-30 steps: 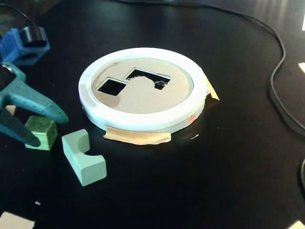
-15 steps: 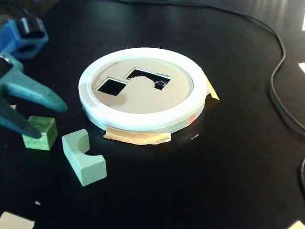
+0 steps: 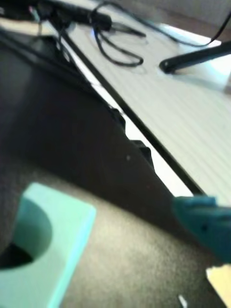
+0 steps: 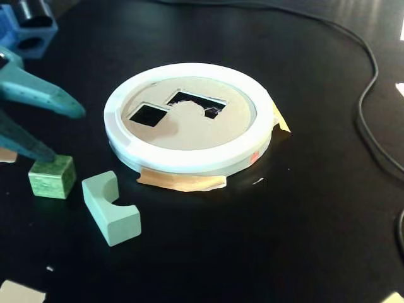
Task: Pick up the U shape block and drop it in corresponding U shaped hole
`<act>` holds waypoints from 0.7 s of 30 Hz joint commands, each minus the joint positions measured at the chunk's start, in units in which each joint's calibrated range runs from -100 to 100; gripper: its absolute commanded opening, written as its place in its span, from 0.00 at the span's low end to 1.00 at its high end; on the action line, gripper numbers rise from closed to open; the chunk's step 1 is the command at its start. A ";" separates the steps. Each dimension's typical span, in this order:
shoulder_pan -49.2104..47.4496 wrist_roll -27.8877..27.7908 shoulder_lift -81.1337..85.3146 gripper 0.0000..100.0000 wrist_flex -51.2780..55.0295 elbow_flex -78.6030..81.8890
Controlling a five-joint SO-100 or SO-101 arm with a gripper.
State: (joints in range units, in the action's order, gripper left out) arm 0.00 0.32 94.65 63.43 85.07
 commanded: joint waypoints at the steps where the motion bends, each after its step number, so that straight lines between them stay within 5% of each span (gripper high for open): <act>1: -0.62 -2.59 -13.19 0.83 -0.66 -17.85; 12: -0.50 -16.41 -46.06 0.83 -0.76 -34.88; 21: -0.75 -17.63 -62.00 0.82 -0.66 -35.79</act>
State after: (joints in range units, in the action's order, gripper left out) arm 0.00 -16.63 41.69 63.43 55.39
